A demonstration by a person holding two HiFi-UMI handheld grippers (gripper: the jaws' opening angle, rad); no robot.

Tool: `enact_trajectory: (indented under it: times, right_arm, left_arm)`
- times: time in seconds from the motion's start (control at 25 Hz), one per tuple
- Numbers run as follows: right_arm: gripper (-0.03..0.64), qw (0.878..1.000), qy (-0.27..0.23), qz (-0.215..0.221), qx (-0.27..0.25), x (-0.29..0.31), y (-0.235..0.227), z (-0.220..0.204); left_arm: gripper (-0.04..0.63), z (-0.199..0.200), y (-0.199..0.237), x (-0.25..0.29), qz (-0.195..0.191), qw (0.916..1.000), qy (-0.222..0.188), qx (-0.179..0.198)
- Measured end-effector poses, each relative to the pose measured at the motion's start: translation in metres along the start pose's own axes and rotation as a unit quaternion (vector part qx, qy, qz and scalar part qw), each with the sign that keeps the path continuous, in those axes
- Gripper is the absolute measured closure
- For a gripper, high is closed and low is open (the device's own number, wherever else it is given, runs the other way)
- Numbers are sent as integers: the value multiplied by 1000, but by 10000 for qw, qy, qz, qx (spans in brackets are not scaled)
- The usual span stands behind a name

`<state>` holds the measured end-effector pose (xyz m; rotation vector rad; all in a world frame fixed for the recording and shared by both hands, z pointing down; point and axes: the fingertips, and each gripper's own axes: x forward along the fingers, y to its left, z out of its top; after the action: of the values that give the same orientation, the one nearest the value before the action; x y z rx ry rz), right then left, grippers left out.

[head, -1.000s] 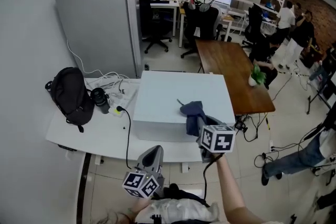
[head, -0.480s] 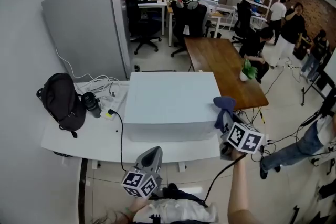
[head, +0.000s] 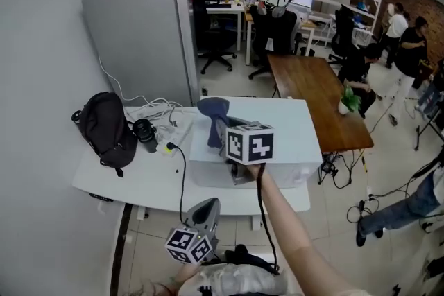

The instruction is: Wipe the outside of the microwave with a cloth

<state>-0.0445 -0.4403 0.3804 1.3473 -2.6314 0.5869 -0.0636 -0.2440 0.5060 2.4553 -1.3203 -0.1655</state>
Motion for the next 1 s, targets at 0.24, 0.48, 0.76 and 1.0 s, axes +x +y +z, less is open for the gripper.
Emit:
enact_trajectory:
  times: [0.24, 0.48, 0.76, 1.0]
  right_arm:
    - [543, 9892, 1389, -105, -447, 61, -4, -63]
    - [543, 9784, 1749, -1045, -348, 14, -126, -62]
    - [542, 9520, 1771, -2495, 86, -121, -285, -59]
    - [543, 9428, 1585, -2920, 262, -179, -328, -51]
  left_arm:
    - [606, 9, 9, -16, 157, 9998, -159, -3]
    - [606, 10, 23, -17, 254, 9994, -205, -114]
    - [606, 2, 11, 10, -172, 9998, -7, -102]
    - [606, -4, 0, 30, -511, 9984, 224, -22]
